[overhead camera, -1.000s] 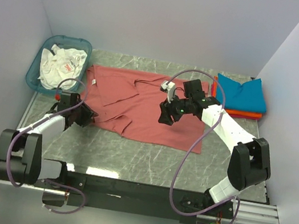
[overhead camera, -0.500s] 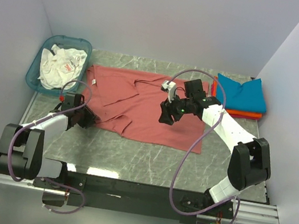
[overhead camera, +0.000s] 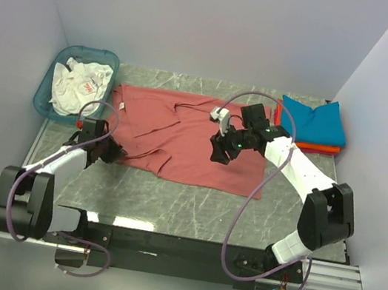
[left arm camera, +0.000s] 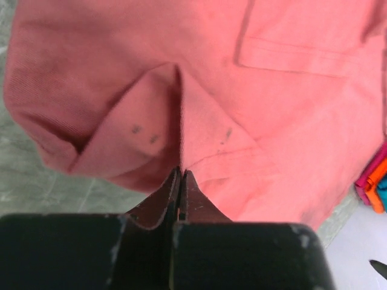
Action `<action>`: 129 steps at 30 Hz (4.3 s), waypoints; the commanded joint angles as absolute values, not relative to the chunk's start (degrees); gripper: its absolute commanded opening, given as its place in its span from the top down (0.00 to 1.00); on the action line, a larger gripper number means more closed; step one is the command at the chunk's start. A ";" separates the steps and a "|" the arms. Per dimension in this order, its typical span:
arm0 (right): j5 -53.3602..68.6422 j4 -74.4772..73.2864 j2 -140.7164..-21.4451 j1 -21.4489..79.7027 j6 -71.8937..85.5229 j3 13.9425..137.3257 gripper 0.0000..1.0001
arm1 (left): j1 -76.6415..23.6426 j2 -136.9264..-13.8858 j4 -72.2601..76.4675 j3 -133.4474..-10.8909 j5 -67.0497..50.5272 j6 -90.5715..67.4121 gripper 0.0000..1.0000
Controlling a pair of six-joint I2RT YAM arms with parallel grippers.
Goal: Fold and stack the t-shirts
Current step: Fold the tshirt
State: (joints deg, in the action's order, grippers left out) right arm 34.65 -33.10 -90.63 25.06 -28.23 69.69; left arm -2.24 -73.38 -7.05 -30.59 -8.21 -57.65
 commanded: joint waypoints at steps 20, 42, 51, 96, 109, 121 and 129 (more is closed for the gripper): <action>29.00 -44.21 -66.61 8.44 -84.55 36.82 0.42 | -2.37 -54.58 -14.85 -32.26 -13.45 -54.40 0.99; 21.09 -32.87 -79.36 7.21 -80.16 37.44 0.55 | -2.37 -50.27 -15.21 -30.50 -14.59 -55.37 1.00; 20.13 -32.34 -83.14 7.03 -79.10 37.44 0.82 | -2.37 -48.08 -16.96 -31.81 -15.38 -55.28 1.00; 25.49 -38.58 -87.53 3.52 -63.63 55.37 1.00 | -1.23 -60.82 -14.41 -50.45 -18.19 -50.54 1.00; 23.91 -37.62 -91.93 3.25 -59.68 59.59 1.00 | -0.44 -66.62 -14.33 -56.34 -19.25 -48.43 1.00; 22.33 -37.09 -94.30 3.25 -56.52 62.40 1.00 | -0.18 -72.16 -13.89 -61.00 -20.21 -47.20 1.00; 21.62 -37.00 -95.62 3.25 -55.11 63.98 1.00 | -0.18 -74.97 -13.18 -63.28 -22.32 -45.79 1.00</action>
